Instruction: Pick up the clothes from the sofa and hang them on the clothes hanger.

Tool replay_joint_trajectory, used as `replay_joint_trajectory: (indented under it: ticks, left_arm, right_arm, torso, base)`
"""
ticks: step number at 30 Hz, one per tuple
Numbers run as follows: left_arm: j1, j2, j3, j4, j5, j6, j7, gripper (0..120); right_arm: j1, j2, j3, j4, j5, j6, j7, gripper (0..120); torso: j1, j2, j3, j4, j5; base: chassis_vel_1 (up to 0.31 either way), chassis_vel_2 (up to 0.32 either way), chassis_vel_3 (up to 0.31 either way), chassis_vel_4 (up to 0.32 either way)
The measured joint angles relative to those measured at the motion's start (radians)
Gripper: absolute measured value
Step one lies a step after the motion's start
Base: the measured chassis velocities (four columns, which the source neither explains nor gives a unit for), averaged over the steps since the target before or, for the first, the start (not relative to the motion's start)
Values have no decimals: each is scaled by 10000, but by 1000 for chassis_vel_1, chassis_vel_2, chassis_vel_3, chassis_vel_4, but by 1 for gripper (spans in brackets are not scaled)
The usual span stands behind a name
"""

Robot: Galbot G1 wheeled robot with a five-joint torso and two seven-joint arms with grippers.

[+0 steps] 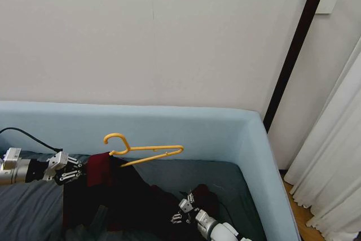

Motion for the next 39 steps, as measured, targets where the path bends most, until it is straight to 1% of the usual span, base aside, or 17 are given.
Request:
replay_joint_trajectory:
  ticks: [1,2,4,5,6,10,11,13,14,15,19,21,24,25,33,37,39]
  left_arm:
    - [0,0,0,0,0,0,0,1]
    - [-4,-1,0,7,0,-14,-15,1]
    - [1,-1,0,12,0,-26,-34,1]
    - [31,-4,-7,13,7,-46,-41,1]
    - [31,-4,-7,13,7,-46,-41,1]
    - [118,-5,-36,45,28,-125,-77,1]
    - [118,-5,-36,45,28,-125,-77,1]
    - [118,-5,-37,82,46,-159,-131,1]
    - [118,-5,-37,82,46,-159,-131,1]
    - [112,-9,-37,86,48,-169,-147,1]
    - [85,-47,-24,85,51,-184,-168,1]
    - [81,-54,-22,85,53,-185,-170,1]
    - [76,-91,-12,101,64,-217,-171,1]
    - [76,-108,-11,112,68,-235,-168,1]
    - [96,-314,-9,205,165,-366,-68,1]
    - [76,-385,-7,283,215,-420,-13,1]
    - [75,-389,-11,290,213,-445,69,1]
  right_arm:
    - [0,0,0,0,0,0,0,90]
    - [21,35,-22,-4,139,-266,-100,84]
    - [34,72,-35,-32,145,-602,-162,79]
    - [36,99,-36,-76,34,-826,-169,72]
    - [36,99,-36,-76,34,-826,-169,72]
    - [-29,99,10,-58,-233,-1375,-173,54]
    - [-29,99,10,-58,-233,-1375,-173,54]
    - [-103,51,45,61,-298,-1559,-208,44]
    - [-103,51,45,61,-298,-1559,-208,44]
    - [-136,27,60,100,-309,-1573,-228,41]
    - [-273,-96,120,281,-302,-1436,-257,22]
    - [-299,-135,127,334,-289,-1357,-257,19]
    - [-396,-294,222,677,-53,-1055,-181,3]
    - [-422,-346,265,816,69,-988,-128,0]
    - [-473,-862,944,2012,1149,-701,63,0]
    - [-443,-1076,1455,2209,1524,-409,-371,0]
    - [-453,-1158,1757,2363,2017,-74,-591,0]
  torso:
    - [0,0,0,0,0]
    - [0,0,0,-1,0]
    - [0,0,0,-1,0]
    - [0,0,0,-1,0]
    - [0,0,0,-1,0]
    - [0,0,0,-1,0]
    - [0,0,0,-1,0]
    - [0,0,-1,-1,0]
    - [0,0,-1,-1,0]
    - [0,0,0,-1,1]
    - [0,0,0,-1,2]
    - [0,0,0,-1,1]
    - [0,0,0,-1,2]
    - [-1,0,0,-1,2]
    - [0,0,0,-1,2]
    - [-1,0,0,-1,2]
    - [0,0,0,-1,1]
  base:
    - [0,0,0,0]
    - [0,0,0,0]
    - [0,0,0,0]
    - [0,0,0,0]
    - [0,0,0,0]
    - [0,0,0,0]
    - [0,0,0,0]
    - [0,0,0,0]
    - [0,0,0,0]
    - [0,0,0,0]
    - [0,0,0,0]
    - [0,0,0,0]
    - [0,0,0,0]
    - [0,0,0,0]
    - [0,0,0,0]
    - [0,0,0,0]
    - [0,0,0,0]
